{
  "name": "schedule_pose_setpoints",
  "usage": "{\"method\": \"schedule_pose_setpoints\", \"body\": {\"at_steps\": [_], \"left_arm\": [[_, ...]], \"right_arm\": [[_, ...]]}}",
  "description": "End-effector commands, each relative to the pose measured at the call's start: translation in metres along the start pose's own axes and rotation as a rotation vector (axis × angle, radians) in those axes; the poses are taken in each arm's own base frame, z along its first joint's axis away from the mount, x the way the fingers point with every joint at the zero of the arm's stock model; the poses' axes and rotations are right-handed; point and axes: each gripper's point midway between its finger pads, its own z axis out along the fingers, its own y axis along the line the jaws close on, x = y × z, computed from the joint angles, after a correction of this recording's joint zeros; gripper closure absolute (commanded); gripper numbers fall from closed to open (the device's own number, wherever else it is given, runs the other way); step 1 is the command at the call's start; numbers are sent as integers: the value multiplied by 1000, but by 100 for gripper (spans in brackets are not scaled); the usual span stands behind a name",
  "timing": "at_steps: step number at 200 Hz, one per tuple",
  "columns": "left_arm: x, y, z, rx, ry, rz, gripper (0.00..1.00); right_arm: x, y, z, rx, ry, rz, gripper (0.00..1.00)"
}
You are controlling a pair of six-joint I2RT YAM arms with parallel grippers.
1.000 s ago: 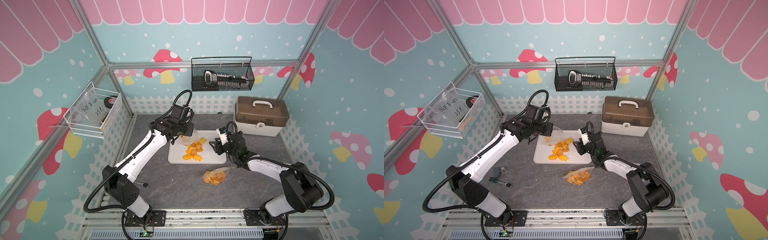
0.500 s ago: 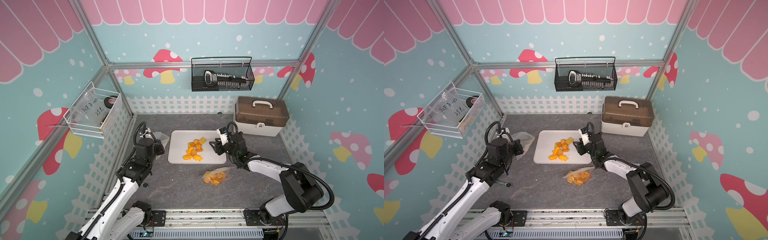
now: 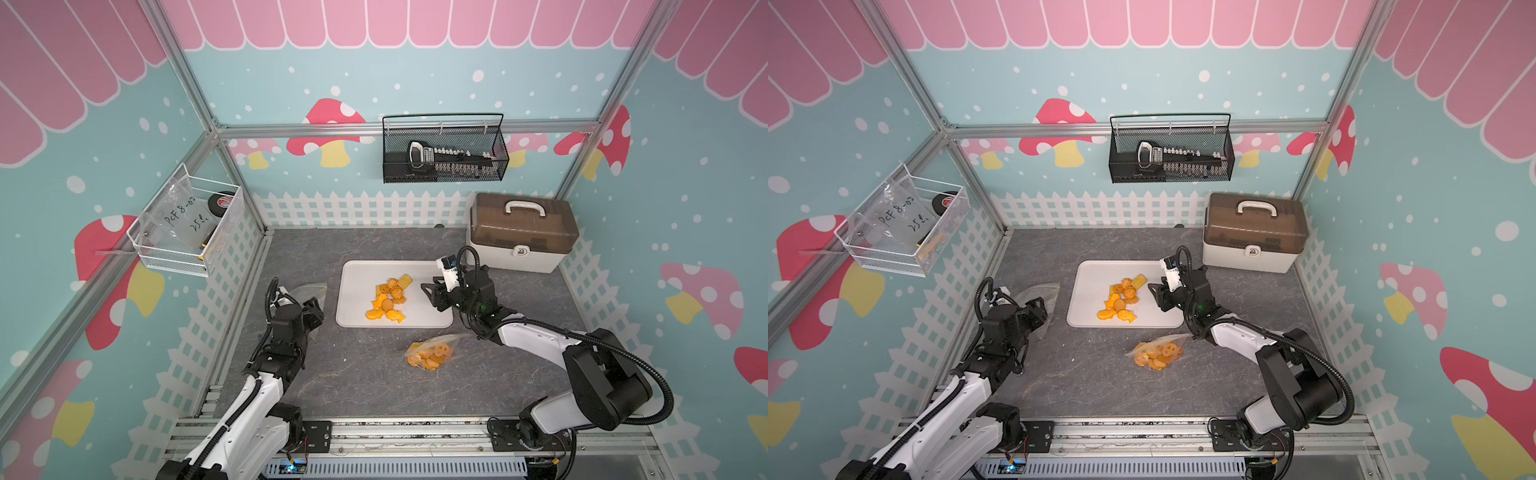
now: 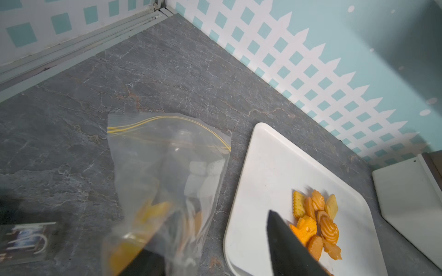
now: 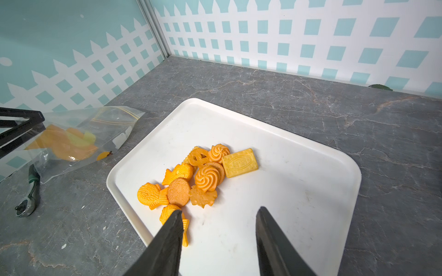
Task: Pour cookies out of the ziploc bag
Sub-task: Place the ziploc bag at the center of the board.
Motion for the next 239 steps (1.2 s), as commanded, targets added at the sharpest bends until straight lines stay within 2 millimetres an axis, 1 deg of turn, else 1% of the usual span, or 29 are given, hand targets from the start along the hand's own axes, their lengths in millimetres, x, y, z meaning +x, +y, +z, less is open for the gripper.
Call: {"method": "schedule_pose_setpoints", "body": {"at_steps": [1, 8, 16, 33, 48, 65, 79, 89, 98, 114, 127, 136, 145, 155, 178, 192, 211, 239], "left_arm": [[-3, -13, -5, 68, 8, -24, 5], [-5, -15, -9, 77, 8, -21, 2], [-9, -19, -14, 90, 3, -19, 1], [-19, -27, -26, 119, -17, -12, 1], [-25, -33, -36, 136, -33, 10, 0], [-28, -41, -46, 150, -44, 49, 0], [-30, -47, -52, 149, -53, 96, 0], [-29, -51, -53, 141, -52, 133, 0], [-27, -51, -50, 123, -38, 156, 0], [-16, -46, -33, 83, 7, 168, 0], [-1, -39, -17, 75, 53, 147, 0], [5, -32, -7, 73, 68, 109, 0], [10, -22, -1, 71, 70, 66, 0], [11, -11, 2, 58, 54, 31, 0], [6, 15, 0, -30, -1, 6, 0], [2, 27, -4, -65, -41, -16, 0], [-9, 35, -13, -83, -99, -50, 0], [-26, 38, -28, -104, -178, -53, 0]], "right_arm": [[-9, 1, -1, -10, -30, -1, 50], [-9, 1, -2, -10, -31, -1, 50], [-11, 2, -4, -11, -35, -2, 49], [-15, 2, -9, 5, -5, 1, 47], [-22, -1, -19, 43, 25, 15, 46], [-37, 0, -40, 79, 13, 26, 44], [-48, 1, -61, 106, -5, 34, 41], [-53, 4, -73, 114, -12, 34, 40], [-54, 4, -81, 121, -8, 34, 39], [-52, 6, -88, 120, 7, 36, 39], [-46, 8, -87, 107, 24, 43, 39], [-42, 9, -85, 97, 36, 47, 39], [-38, 10, -83, 90, 48, 52, 39], [-34, 10, -81, 82, 60, 54, 39], [-30, 9, -79, 84, 74, 55, 39], [-29, 9, -77, 81, 80, 55, 39], [-25, 9, -74, 77, 96, 56, 39], [-21, 9, -71, 75, 120, 57, 39]]}}
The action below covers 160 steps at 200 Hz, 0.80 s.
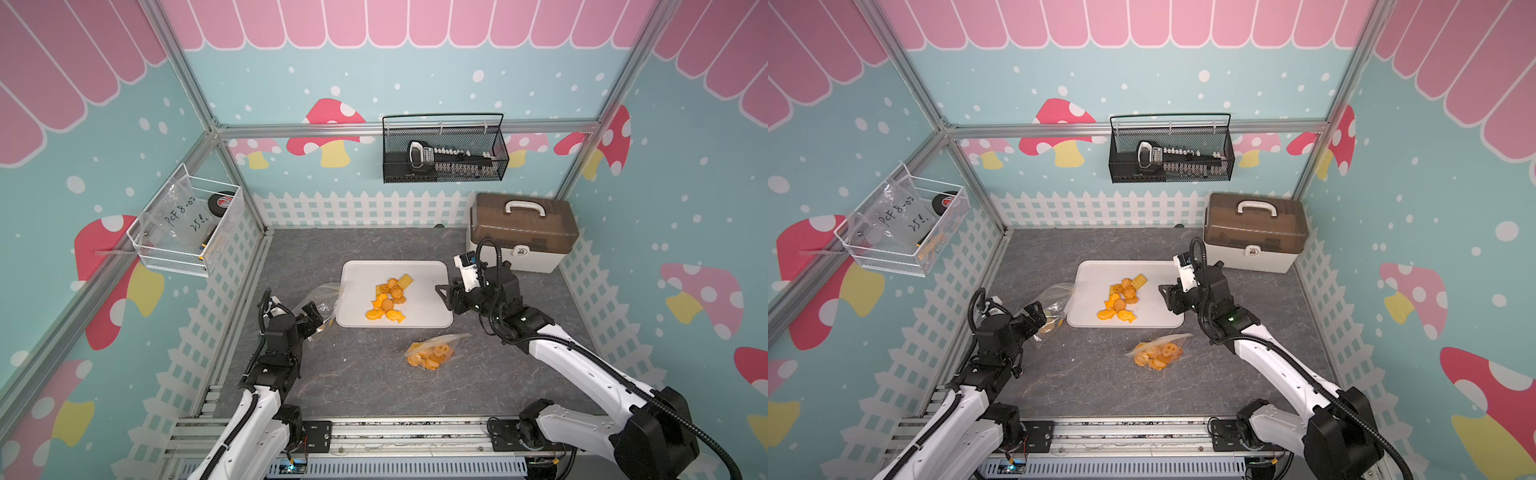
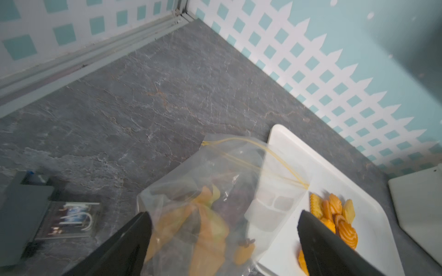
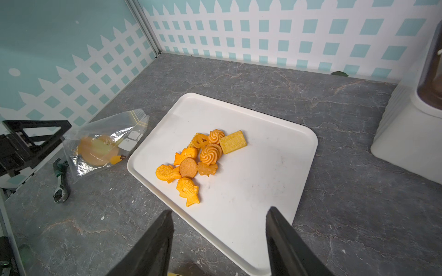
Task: Pour cookies out of the ziploc bag
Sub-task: Place the ziploc bag at the center of the board, then adjust the ziploc bag at the center of the board.
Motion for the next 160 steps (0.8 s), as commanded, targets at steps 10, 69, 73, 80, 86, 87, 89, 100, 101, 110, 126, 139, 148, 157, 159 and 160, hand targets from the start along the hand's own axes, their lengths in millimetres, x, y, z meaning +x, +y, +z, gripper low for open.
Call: {"method": "schedule_pose_setpoints", "body": {"at_steps": [10, 69, 73, 80, 86, 87, 89, 100, 101, 110, 126, 139, 148, 157, 159, 160], "left_arm": [[-25, 5, -11, -43, -94, -5, 0], [-45, -10, 2, -78, -76, 108, 6], [-44, -21, 2, -26, -68, 110, 10], [-47, -34, 0, 36, -66, 107, 16], [-47, -46, -2, 87, -51, 112, 19], [-47, -48, -2, 94, -46, 113, 19], [-46, -52, -2, 110, -37, 117, 19], [-40, -77, -6, 204, 15, 151, 20], [-39, -80, -7, 214, 21, 156, 20], [-28, -104, -13, 300, 70, 194, 20], [-2, -147, -29, 450, 143, 272, 19], [20, -179, -48, 560, 195, 360, 17], [34, -200, -63, 643, 231, 411, 17], [47, -219, -79, 728, 280, 458, 17], [49, -223, -83, 751, 291, 467, 18], [50, -225, -85, 761, 296, 471, 18]], "right_arm": [[6, -1, 4, -6, 35, 10, 39], [11, 2, 11, -25, 86, 18, 39], [10, 2, 10, -25, 85, 17, 39], [8, 2, 9, -24, 82, 17, 39], [7, 2, 7, -23, 80, 18, 39], [7, 2, 7, -22, 79, 17, 39], [6, 2, 6, -22, 79, 17, 39], [2, 4, 1, -22, 74, 16, 39], [2, 4, 1, -22, 75, 16, 39], [-1, 5, -5, -21, 71, 15, 39], [-2, 5, -14, -8, 70, 13, 38], [0, 2, -22, 14, 77, 16, 38], [5, 0, -26, 28, 85, 20, 37], [11, -4, -31, 50, 83, 28, 38], [12, -5, -32, 55, 81, 30, 38], [12, -5, -33, 58, 80, 32, 38]]}}
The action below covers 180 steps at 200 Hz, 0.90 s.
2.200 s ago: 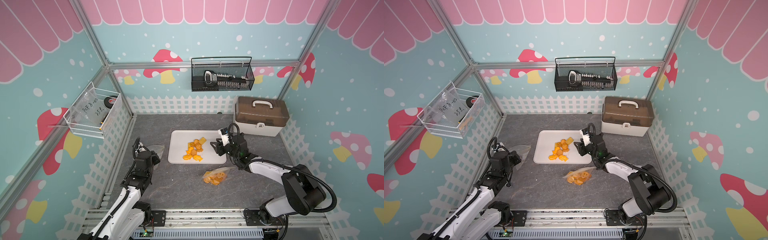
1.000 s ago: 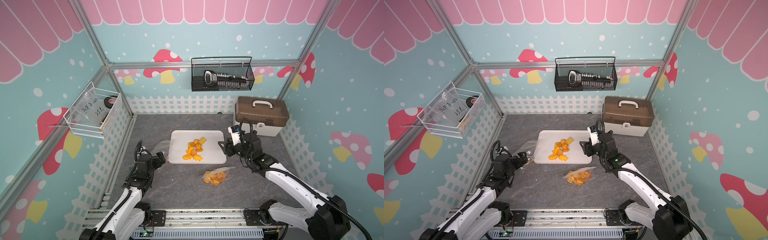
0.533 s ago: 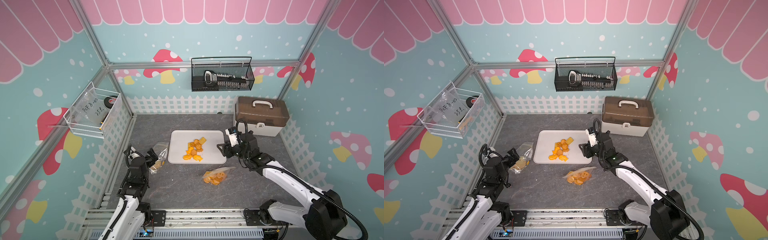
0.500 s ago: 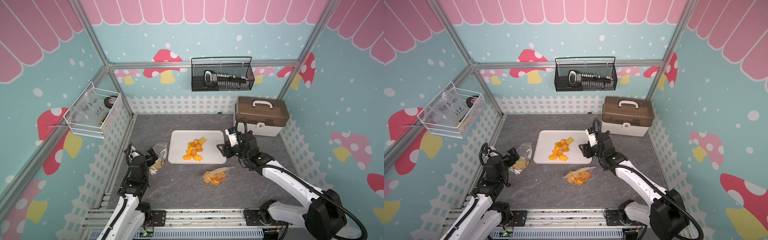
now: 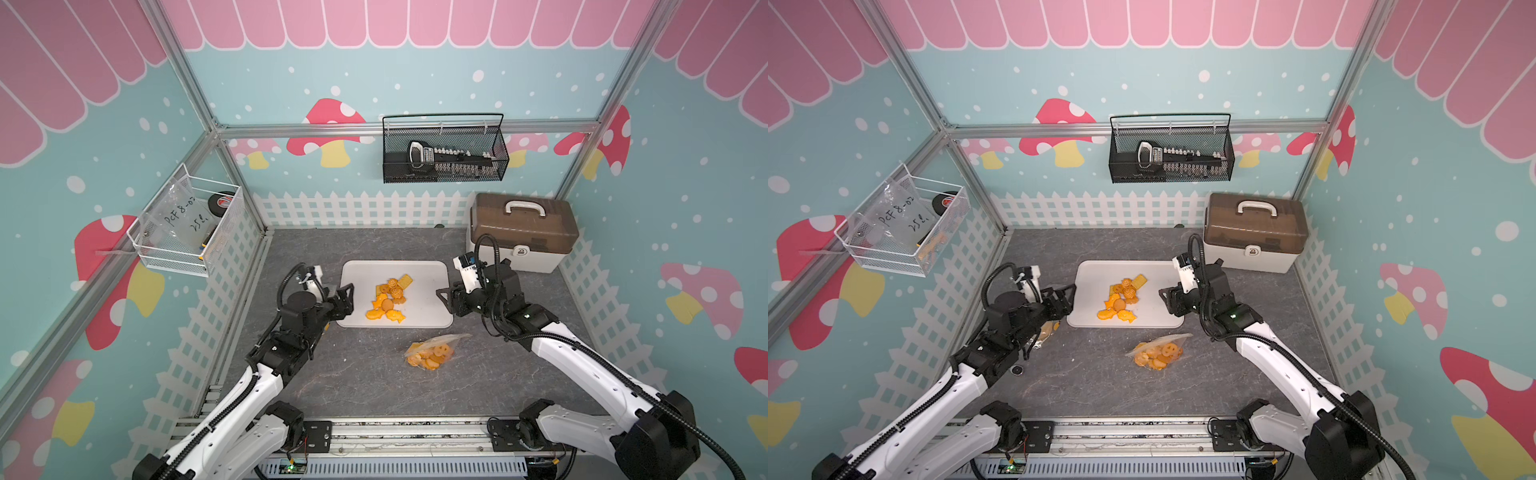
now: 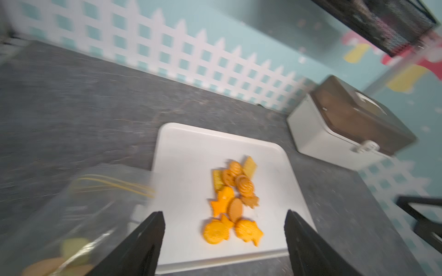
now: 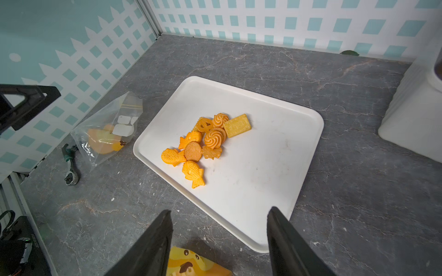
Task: Pour cookies out of the ziploc bag
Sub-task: Adjust the ziploc bag at the center of the board.
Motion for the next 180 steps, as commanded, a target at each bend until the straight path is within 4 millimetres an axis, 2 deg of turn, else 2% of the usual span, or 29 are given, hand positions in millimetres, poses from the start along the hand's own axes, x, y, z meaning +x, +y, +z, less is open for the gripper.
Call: {"method": "schedule_pose_setpoints", "body": {"at_steps": [1, 18, 40, 66, 92, 111, 136, 152, 180], "left_arm": [[13, -67, -3, 235, 101, 143, 19], [26, -112, -8, 364, 180, 232, 21], [43, -156, -11, 431, 230, 376, 21], [61, -185, -6, 481, 305, 493, 20], [83, -212, -5, 528, 380, 610, 20], [103, -223, -2, 534, 451, 694, 20], [124, -222, 6, 511, 531, 759, 22], [131, -219, 11, 484, 557, 789, 24], [136, -211, 18, 421, 565, 821, 34]], "right_arm": [[12, -12, -14, 63, 13, 24, 38], [25, -25, -25, 132, -8, 57, 38], [37, -42, -39, 197, -35, 97, 39], [45, -57, -46, 234, -17, 121, 38], [48, -62, -47, 225, -9, 139, 39], [49, -64, -47, 221, -7, 143, 39], [49, -62, -46, 209, -3, 141, 39], [49, -63, -45, 205, 3, 139, 39], [51, -61, -43, 192, 9, 137, 39]]}}
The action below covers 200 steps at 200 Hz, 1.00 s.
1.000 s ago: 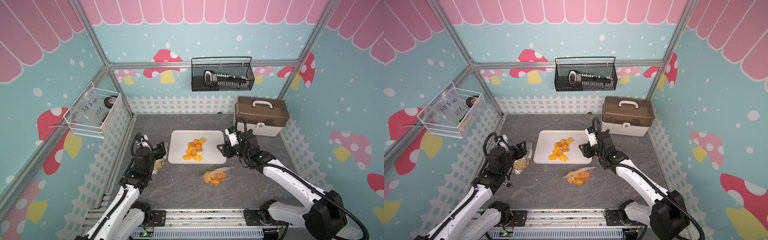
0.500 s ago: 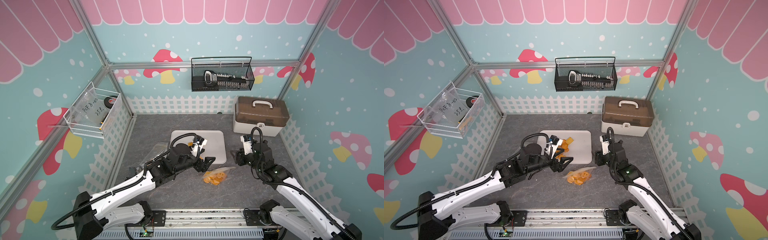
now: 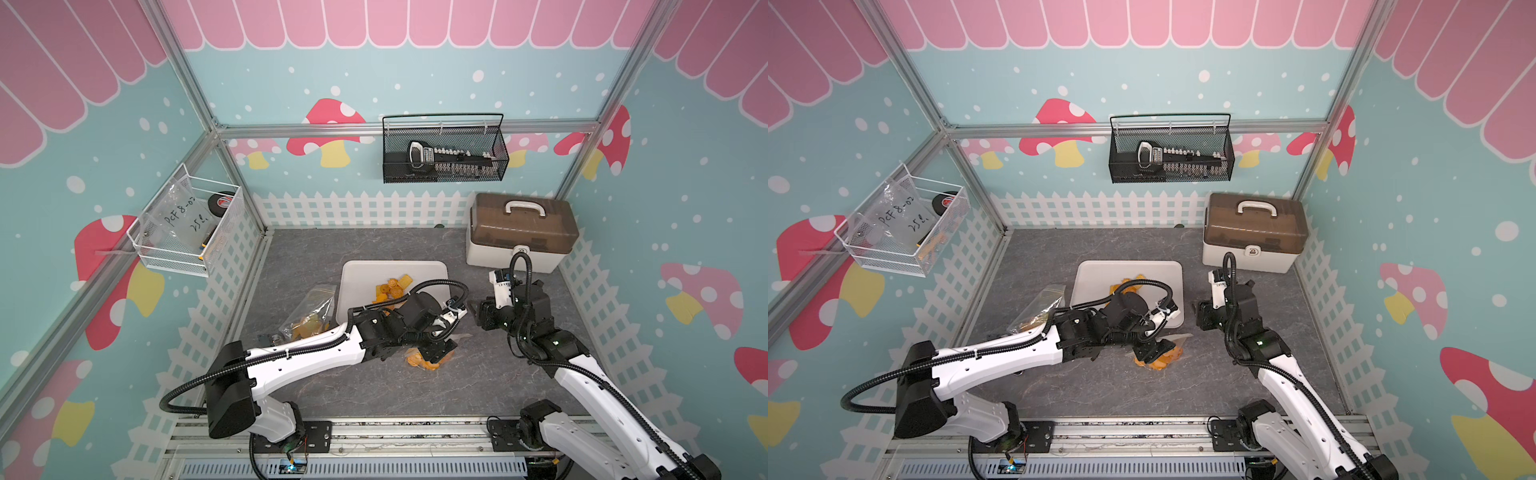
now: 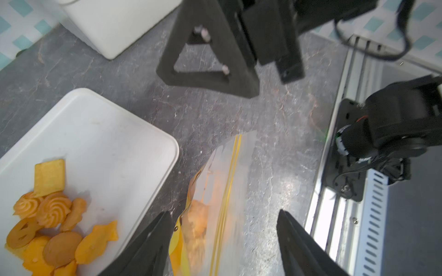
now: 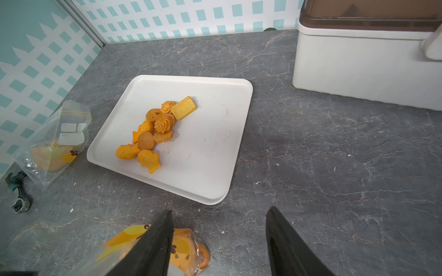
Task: Pour cookies out of the ziploc bag
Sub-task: Adjust the ziploc bag at the center of the board.
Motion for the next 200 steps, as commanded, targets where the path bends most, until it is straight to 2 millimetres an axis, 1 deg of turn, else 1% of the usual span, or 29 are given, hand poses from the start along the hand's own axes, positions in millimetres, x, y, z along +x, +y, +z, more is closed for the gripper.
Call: {"method": "schedule_pose_setpoints", "body": {"at_steps": [1, 6, 17, 26, 37, 54, 57, 68, 106, 155, 174, 200], "left_arm": [[5, 8, -2, -65, 46, 56, 35], [6, 10, -1, -79, 50, 58, 38], [10, 15, 3, -104, 64, 62, 41], [12, 16, 5, -108, 77, 66, 43], [14, 16, 9, -112, 92, 66, 48], [16, 19, 10, -130, 100, 63, 65], [16, 20, 10, -134, 99, 62, 70], [15, 22, 8, -145, 93, 56, 77], [9, 22, -4, -147, 46, 36, 78], [8, 20, -12, -137, 30, 21, 78], [11, 20, -10, -138, 39, 21, 81], [18, 19, -4, -133, 69, 19, 81]], "right_arm": [[7, 0, 2, -13, 26, -2, 39], [8, 0, 2, -15, 28, -2, 39], [7, 1, 1, -20, 24, -2, 39], [6, 1, 0, -21, 20, -2, 39], [6, 2, -1, -21, 19, -2, 39], [6, 2, -2, -23, 14, -3, 39], [6, 2, -2, -25, 15, -3, 39], [6, 3, -3, -28, 13, -3, 39], [7, 4, -1, -34, 17, -5, 40], [8, 5, -1, -42, 19, -4, 40], [8, 4, -1, -42, 20, -4, 40], [8, 5, -2, -43, 17, -6, 40]]}}
